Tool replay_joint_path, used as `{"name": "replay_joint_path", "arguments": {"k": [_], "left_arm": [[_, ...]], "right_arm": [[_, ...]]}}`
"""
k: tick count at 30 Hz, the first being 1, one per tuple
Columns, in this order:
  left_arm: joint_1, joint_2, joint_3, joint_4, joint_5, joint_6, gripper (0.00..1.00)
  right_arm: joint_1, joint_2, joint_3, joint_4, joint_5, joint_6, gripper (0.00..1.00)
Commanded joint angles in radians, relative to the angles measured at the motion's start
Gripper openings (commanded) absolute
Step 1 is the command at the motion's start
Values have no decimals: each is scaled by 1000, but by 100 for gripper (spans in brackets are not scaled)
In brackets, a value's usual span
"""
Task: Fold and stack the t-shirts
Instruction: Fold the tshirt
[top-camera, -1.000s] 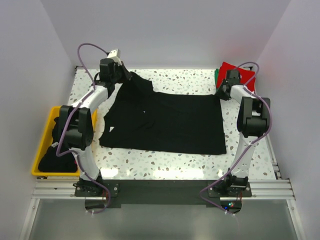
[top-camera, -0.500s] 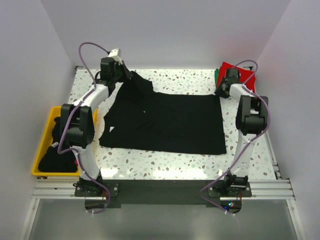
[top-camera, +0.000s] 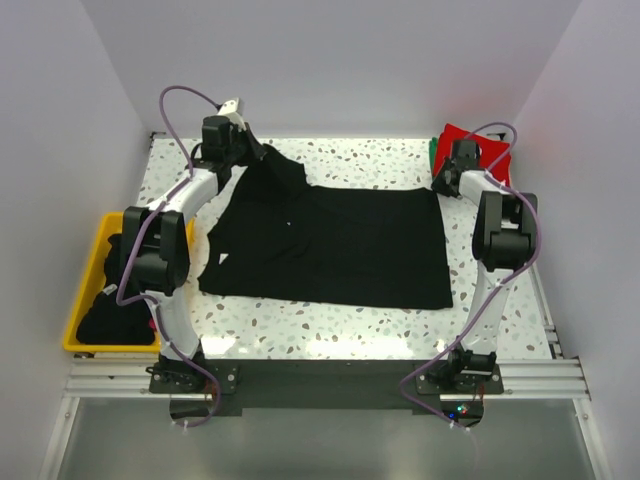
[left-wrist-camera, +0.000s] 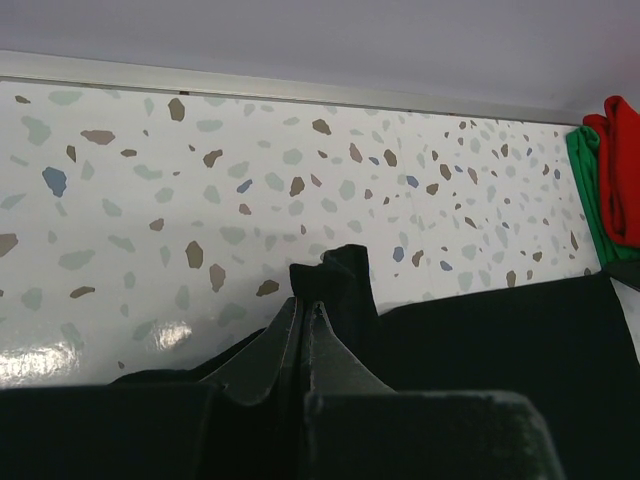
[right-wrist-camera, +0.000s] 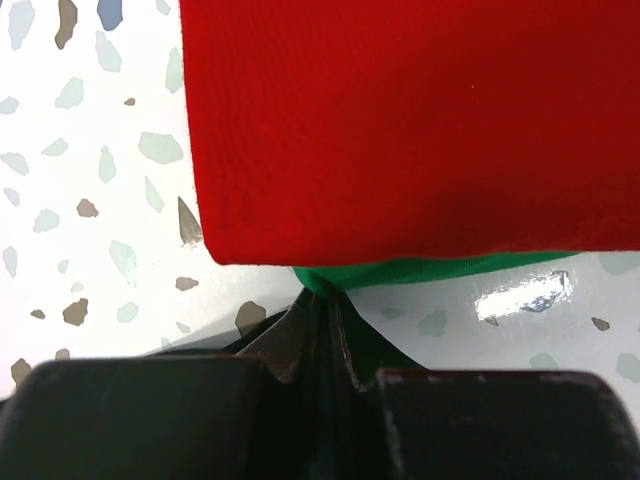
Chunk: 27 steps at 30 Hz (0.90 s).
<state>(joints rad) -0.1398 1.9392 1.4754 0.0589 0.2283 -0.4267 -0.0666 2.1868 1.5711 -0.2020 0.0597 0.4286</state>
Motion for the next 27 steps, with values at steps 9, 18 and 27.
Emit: {"name": "replay_joint_path", "arguments": {"k": [9, 18, 27], "left_arm": [[-1, -11, 42, 22, 19, 17, 0], [-1, -29, 36, 22, 22, 17, 0], [0, -37, 29, 22, 22, 17, 0]], "right_arm": [[-1, -111, -57, 24, -44, 13, 2], [-1, -144, -45, 16, -57, 24, 2], [-4, -26, 70, -31, -58, 24, 2]]}}
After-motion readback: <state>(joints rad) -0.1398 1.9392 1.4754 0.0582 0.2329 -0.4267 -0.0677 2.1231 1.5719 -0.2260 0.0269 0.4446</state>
